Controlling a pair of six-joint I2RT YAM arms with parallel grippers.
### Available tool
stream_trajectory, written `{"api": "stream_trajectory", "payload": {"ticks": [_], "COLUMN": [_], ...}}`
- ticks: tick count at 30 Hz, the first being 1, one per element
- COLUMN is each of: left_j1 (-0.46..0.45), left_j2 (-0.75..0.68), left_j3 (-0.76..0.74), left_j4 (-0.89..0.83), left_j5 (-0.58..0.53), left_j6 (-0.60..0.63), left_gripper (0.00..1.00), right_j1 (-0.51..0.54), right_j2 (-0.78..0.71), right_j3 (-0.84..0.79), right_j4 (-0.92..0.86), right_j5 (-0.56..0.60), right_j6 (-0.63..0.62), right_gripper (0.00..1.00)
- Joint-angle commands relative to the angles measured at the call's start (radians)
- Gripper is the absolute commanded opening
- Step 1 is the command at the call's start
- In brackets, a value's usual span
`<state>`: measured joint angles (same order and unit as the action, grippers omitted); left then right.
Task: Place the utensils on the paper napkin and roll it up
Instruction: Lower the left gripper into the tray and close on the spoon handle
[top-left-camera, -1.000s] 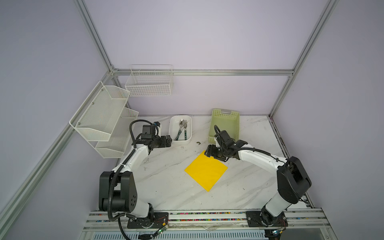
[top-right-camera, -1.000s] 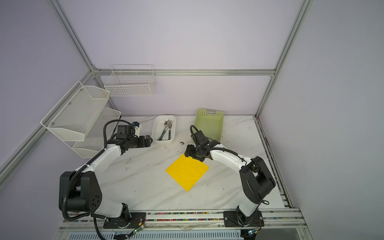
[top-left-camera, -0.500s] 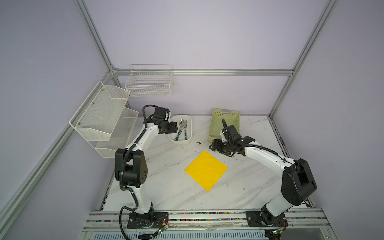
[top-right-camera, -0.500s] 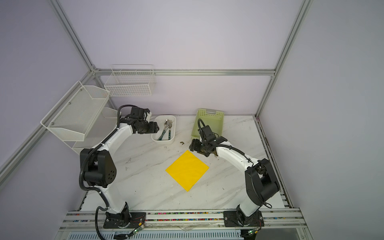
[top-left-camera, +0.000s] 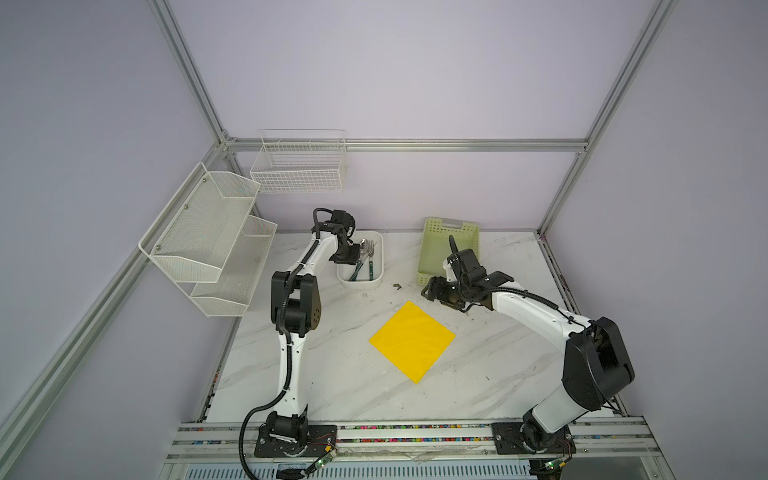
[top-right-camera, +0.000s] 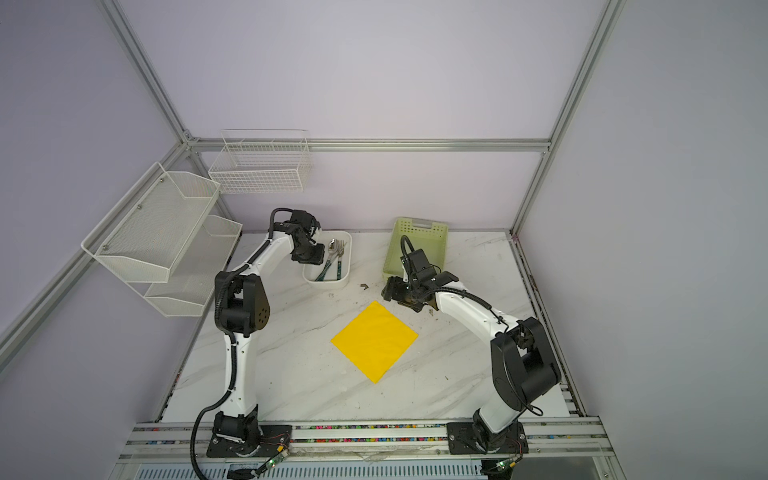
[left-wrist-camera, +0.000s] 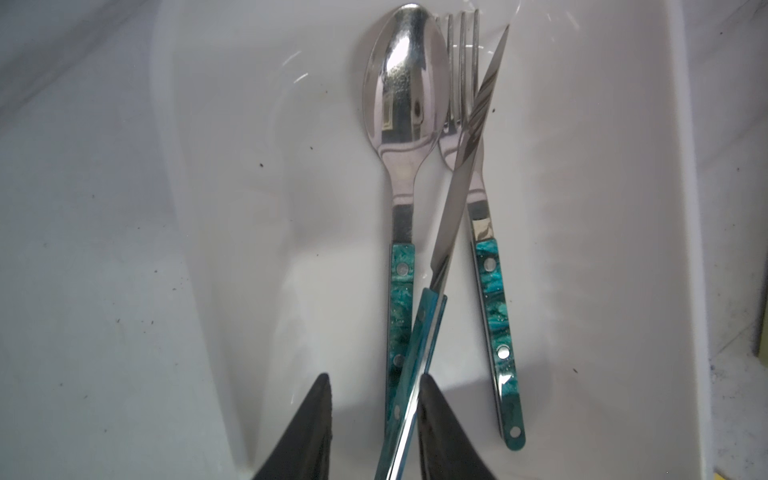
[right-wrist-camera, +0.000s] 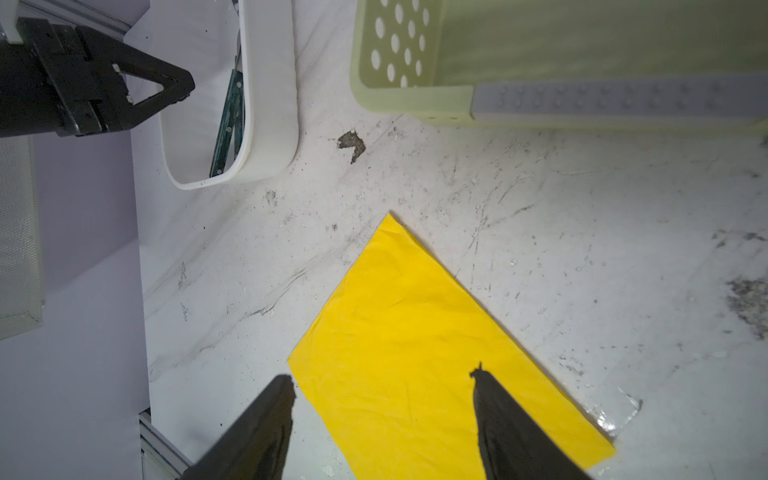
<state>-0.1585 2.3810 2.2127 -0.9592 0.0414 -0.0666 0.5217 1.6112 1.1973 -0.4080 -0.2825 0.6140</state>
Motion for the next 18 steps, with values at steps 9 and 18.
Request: {"api": "stream_trajectory", "payload": {"ticks": [9, 18], "left_j1": [0.0, -0.016], "left_j2": [0.1, 0.141], "left_j3": [0.202, 0.2], "left_j4": [-0.001, 0.01], "left_j5": [0.091, 0.064], "left_j6": [0.05, 0.067], "left_gripper": [0.29, 0.27], "right_j1": [-0.006, -0.006], "right_j2": [0.025, 0.014], "right_j3": [0.015, 0.003], "right_j4": [-0.002, -0.002], "right_j5": [-0.035, -0.04], "right_j6": [-0.002, 0.006], "right_gripper": [0.7, 0.7]}}
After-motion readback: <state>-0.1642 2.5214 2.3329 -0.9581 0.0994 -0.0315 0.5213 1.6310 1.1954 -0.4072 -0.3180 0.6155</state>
